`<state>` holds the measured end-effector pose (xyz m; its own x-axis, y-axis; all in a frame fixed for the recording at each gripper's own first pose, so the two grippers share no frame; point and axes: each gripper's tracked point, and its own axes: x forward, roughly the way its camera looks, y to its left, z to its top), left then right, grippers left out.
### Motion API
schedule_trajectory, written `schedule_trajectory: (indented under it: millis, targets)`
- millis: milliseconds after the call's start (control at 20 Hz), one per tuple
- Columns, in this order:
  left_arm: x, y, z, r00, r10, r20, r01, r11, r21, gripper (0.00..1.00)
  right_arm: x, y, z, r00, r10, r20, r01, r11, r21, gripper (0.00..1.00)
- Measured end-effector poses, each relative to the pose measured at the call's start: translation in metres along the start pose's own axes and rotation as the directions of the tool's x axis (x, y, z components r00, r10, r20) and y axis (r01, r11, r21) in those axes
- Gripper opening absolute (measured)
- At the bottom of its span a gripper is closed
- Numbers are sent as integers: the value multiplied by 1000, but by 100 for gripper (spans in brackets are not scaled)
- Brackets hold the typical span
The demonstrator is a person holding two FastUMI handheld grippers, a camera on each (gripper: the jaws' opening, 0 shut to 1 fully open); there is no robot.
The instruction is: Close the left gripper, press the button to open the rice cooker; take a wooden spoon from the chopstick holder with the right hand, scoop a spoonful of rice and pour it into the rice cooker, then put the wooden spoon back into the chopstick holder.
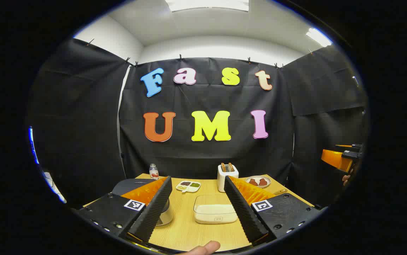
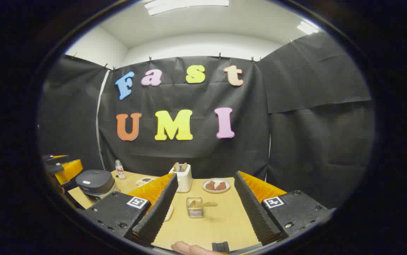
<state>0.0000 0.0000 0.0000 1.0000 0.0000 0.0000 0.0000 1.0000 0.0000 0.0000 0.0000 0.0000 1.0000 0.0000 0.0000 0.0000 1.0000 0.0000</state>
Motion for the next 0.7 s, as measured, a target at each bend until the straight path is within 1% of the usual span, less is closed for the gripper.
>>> schedule_trajectory:
  millis: [150,400,700]
  targets:
    - [-1,0,0,1000,-2,6,2,1000,-5,94,-2,-3,-3,1000,-4,-6,4,1000,-8,99]
    - [-10,6,0,1000,0,3,0,1000,-25,94,-7,-2,0,1000,3,14,-3,1000,-17,100]
    - [-14,7,0,1000,-4,7,4,1000,-12,94,-13,0,5,1000,8,28,-7,1000,-30,100]
